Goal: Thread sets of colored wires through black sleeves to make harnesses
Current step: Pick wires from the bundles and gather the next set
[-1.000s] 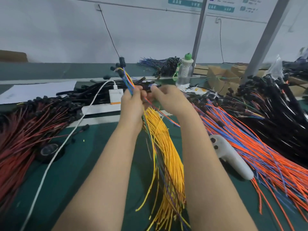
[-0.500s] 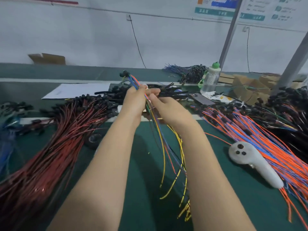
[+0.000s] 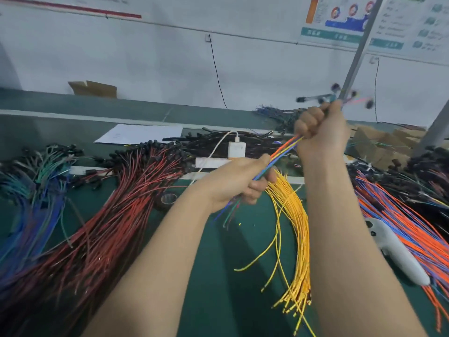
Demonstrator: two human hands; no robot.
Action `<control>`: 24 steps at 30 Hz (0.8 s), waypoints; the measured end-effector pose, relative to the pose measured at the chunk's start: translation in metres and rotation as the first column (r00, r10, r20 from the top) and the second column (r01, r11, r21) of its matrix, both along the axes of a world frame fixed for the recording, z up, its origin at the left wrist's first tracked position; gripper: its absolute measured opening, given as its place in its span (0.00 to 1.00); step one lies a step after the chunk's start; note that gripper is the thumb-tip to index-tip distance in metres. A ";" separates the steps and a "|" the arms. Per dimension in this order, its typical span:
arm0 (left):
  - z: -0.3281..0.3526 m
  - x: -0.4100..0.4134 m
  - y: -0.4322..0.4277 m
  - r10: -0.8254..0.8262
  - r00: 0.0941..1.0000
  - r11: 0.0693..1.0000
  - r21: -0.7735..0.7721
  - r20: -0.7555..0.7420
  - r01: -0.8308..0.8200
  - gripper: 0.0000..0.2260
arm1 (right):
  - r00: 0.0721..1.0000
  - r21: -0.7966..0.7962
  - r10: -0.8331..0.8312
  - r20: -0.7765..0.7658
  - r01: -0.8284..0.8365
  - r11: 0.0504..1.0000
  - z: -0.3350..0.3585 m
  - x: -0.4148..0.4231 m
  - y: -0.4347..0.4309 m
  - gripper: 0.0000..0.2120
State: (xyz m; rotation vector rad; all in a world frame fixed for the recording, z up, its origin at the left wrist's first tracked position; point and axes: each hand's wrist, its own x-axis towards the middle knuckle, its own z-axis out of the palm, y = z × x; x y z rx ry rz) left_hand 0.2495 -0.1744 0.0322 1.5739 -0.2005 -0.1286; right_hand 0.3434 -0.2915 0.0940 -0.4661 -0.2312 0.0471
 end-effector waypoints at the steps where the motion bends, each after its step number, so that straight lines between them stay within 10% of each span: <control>1: 0.000 -0.002 0.003 0.014 1.000 1.000 -0.016 0.006 -0.014 0.18 | 1.000 0.042 -0.015 0.005 0.015 0.999 0.000 0.001 -0.005 0.20; 9: -0.008 0.007 0.009 0.105 0.994 0.959 0.260 0.034 -0.110 0.15 | 0.966 0.001 0.229 -0.118 -0.230 0.973 -0.059 -0.014 0.007 0.21; 16: -0.052 0.003 0.027 0.286 0.913 0.912 -0.209 -0.291 -0.352 0.11 | 0.987 -0.024 0.097 -0.131 -0.101 0.995 -0.080 -0.009 0.000 0.22; 24: -0.064 0.012 0.004 0.386 0.841 0.825 -0.267 -0.379 -0.499 0.14 | 0.967 -0.376 0.169 -0.191 -0.231 0.897 -0.112 -0.024 0.040 0.21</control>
